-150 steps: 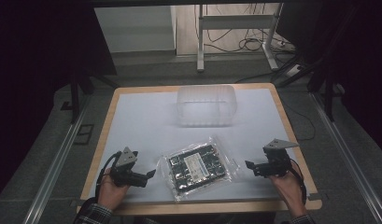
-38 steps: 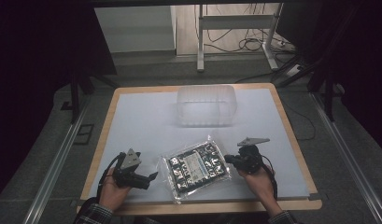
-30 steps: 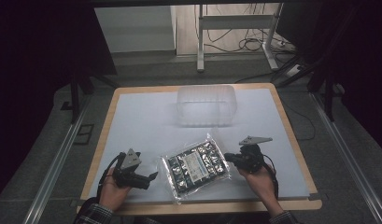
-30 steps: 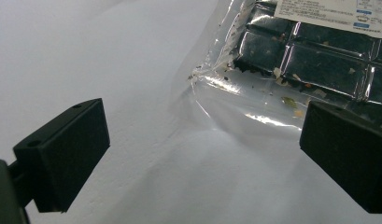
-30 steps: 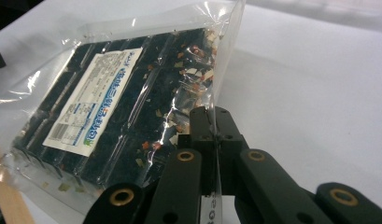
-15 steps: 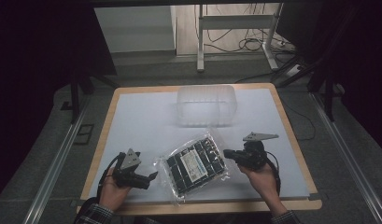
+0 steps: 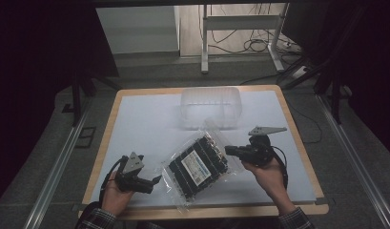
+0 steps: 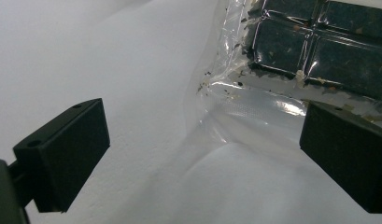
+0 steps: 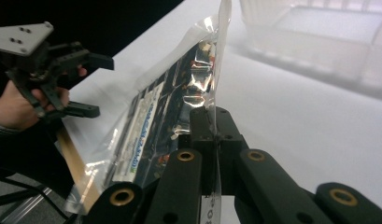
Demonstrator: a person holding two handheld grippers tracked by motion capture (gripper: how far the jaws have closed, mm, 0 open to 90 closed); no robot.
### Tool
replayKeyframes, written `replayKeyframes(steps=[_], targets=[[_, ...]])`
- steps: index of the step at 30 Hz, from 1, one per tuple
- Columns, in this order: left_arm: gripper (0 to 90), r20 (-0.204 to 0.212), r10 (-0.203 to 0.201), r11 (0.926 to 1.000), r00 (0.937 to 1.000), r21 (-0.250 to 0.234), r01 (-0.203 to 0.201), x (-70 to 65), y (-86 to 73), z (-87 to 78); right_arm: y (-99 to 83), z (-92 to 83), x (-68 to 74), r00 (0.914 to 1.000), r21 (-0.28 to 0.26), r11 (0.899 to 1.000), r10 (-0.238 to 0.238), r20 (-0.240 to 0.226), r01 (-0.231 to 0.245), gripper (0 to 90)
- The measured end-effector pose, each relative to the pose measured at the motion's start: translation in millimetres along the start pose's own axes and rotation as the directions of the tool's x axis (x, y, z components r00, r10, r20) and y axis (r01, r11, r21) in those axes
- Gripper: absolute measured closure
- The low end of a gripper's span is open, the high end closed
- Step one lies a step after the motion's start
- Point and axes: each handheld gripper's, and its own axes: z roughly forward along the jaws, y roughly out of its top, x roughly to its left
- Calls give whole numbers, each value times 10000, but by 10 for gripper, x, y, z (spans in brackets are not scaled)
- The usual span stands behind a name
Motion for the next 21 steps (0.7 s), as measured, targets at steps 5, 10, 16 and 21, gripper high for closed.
replayKeyframes(steps=[5,10,16,21], targets=[[13,-32,-15,10000,10000,-55,15,-5,2,-3,163,-40,62,9995,-62,9998,-181,-248,179,889],[13,-37,-9,10000,10000,-94,9,0,4,-12,303,-74,117,9984,-112,9997,-208,-533,202,890],[12,-58,-7,9999,10000,-148,7,2,5,-18,462,-134,175,9948,-124,9999,4,-1014,-17,891],[12,-82,0,9998,10000,-181,-2,2,5,-21,596,-199,228,9930,-266,9996,-148,-1176,118,891]])
